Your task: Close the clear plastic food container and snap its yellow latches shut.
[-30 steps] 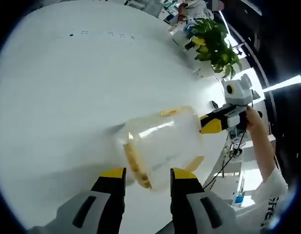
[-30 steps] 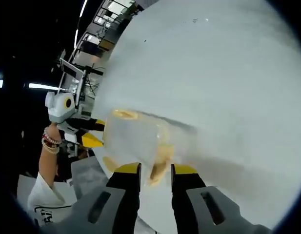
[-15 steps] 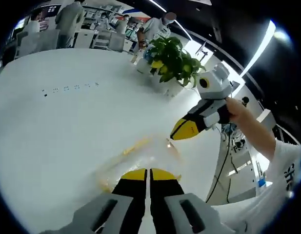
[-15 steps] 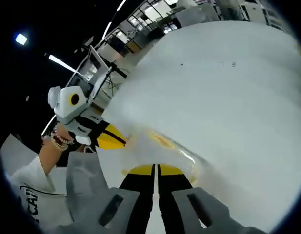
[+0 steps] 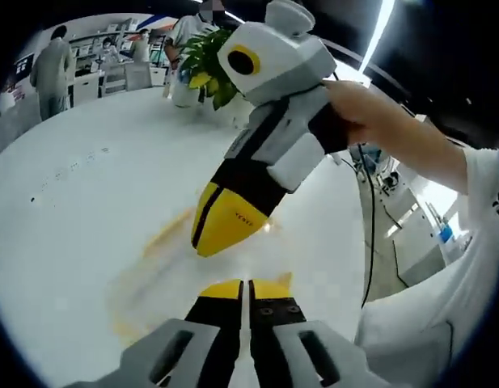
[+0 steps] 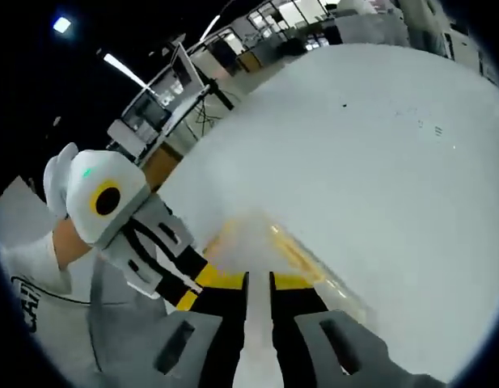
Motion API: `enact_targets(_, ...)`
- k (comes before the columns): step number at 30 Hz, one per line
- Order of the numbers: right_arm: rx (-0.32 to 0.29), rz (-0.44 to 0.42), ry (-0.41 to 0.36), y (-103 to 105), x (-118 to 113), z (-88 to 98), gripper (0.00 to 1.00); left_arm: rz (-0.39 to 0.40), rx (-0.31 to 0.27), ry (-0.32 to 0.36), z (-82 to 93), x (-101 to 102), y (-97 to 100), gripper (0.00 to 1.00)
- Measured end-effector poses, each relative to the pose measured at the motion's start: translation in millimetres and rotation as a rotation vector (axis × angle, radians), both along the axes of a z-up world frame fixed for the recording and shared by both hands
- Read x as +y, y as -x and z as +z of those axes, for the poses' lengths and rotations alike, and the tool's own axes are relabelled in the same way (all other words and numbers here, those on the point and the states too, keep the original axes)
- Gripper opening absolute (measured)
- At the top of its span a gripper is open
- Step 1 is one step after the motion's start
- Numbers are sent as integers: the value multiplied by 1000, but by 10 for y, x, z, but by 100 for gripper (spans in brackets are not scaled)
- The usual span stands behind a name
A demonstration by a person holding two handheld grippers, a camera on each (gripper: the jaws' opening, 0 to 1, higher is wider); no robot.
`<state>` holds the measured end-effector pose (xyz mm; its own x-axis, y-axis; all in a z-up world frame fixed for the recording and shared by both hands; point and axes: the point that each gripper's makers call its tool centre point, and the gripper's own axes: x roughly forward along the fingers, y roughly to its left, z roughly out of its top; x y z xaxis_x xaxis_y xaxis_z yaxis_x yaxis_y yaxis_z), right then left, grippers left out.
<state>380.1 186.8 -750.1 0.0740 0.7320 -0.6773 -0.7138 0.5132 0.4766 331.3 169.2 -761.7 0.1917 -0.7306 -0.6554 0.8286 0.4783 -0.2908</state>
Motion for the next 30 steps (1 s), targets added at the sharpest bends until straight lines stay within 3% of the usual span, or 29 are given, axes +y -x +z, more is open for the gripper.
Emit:
enact_targets(2,-72,40,22,-78,7,16,27,-25,-45,-6,21,10,-2,5)
enact_targets(5,-141,88,66,-99,10,21,28,-78,-134,-41,32,18,27,14)
enact_targets(8,-160,181,79,-34,50,10,29,-147,-212,-91,9,34,71,19)
enact_targets(12,-205,286,110,26,55,-13,29,-198,-268,-130,-5,37,134,24)
enact_targets(17,-205,348,155,44,47,-42,30,-210,-277,-136,-15,35,139,26)
enact_targets(22,-237,420,183,34,16,-80,39,-236,-311,-150,-32,35,164,27)
enact_targets(30,-223,474,219,32,17,-205,37,-280,-360,-170,-50,16,201,30)
